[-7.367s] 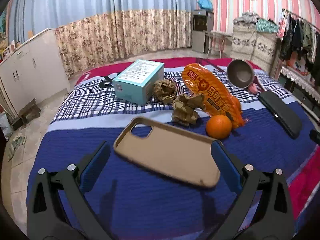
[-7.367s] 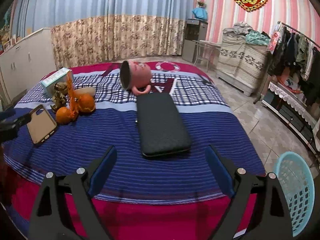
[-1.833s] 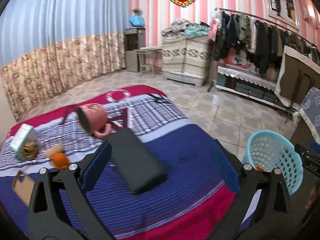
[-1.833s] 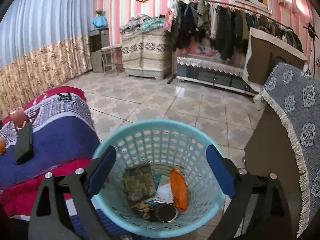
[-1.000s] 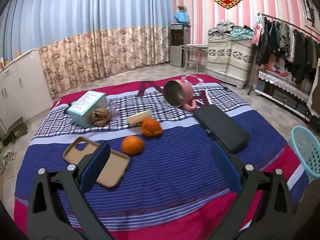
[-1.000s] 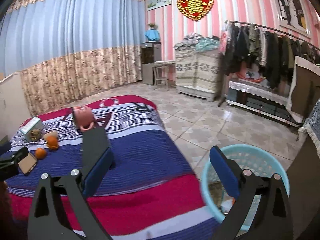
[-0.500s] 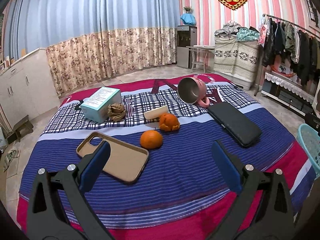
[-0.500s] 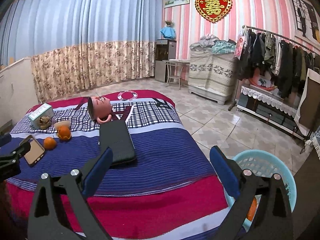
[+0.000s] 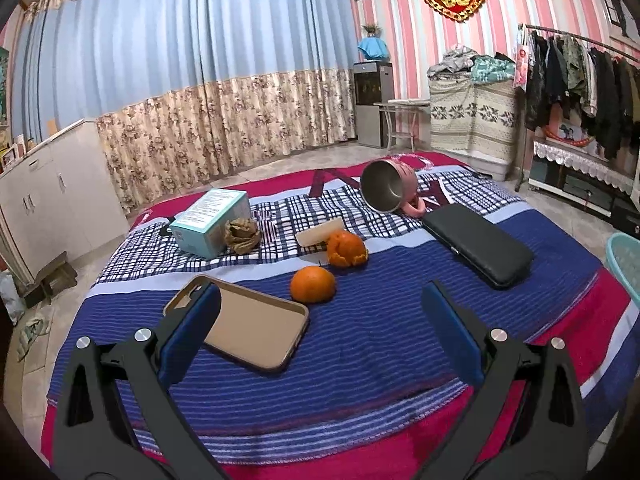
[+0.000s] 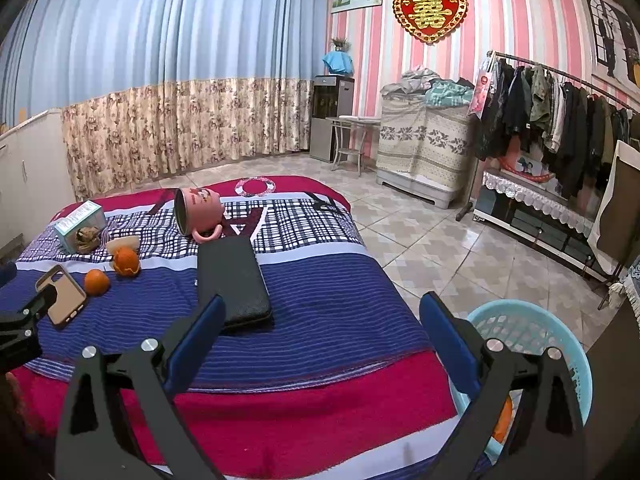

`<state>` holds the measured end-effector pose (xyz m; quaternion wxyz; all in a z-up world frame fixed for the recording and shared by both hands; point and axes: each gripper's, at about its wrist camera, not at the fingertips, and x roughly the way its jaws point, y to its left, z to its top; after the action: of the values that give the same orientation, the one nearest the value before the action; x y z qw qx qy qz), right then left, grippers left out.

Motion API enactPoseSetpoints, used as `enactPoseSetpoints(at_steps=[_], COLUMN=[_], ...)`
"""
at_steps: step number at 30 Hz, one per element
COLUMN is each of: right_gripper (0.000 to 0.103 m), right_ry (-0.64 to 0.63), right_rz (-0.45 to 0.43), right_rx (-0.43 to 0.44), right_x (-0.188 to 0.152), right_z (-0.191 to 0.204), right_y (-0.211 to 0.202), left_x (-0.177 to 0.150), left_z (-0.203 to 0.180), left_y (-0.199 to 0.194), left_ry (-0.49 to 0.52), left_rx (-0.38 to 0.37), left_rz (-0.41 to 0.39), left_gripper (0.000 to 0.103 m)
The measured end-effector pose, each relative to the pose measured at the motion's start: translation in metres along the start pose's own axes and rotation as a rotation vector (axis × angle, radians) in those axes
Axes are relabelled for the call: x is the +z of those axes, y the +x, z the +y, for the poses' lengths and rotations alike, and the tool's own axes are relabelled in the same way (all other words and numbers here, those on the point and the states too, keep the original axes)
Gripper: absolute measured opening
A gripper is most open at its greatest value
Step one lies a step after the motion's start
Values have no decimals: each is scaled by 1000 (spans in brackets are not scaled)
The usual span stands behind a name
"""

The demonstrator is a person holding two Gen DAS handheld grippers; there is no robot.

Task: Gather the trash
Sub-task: 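Move both tools toward the tan phone case on the bed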

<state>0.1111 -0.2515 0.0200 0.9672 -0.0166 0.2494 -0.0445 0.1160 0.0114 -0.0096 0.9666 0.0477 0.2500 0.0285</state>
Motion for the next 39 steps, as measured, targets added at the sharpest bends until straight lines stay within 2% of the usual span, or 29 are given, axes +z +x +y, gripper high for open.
enactPoseSetpoints(at_steps=[3,7,18,21,28,32,35,39], right_gripper=[96,96,96,96,96,96,96,98], right_ry=[-8,-8,-17,-30,-53,-78,-84,-79], right_rz=[3,4,8,12,22,34,47,55], right_rx=[-3,-4,-5,-7,-11,-13,-5,25], right_x=[-1,-2,-4,-7,-9,-12,-13,-11], right_z=[0,0,0,4,11,14,17,26], right_y=[2,2,5,8,10,13,16,20], left_x=[-2,-5,-5,-4,-6,-8,-9,-10], left_z=[2,2,9,14,33,48,61,80], left_y=[2,11,7,9,19,16,11,14], left_ry=[-9,-12,4,5,-58,-102,-129,-153], left_rx=[-19,-38,54,100,69,19,41,50], left_rz=[25,98,32,27,65,40,6,2], left_gripper=[97,97,98,98,98,98,98,98])
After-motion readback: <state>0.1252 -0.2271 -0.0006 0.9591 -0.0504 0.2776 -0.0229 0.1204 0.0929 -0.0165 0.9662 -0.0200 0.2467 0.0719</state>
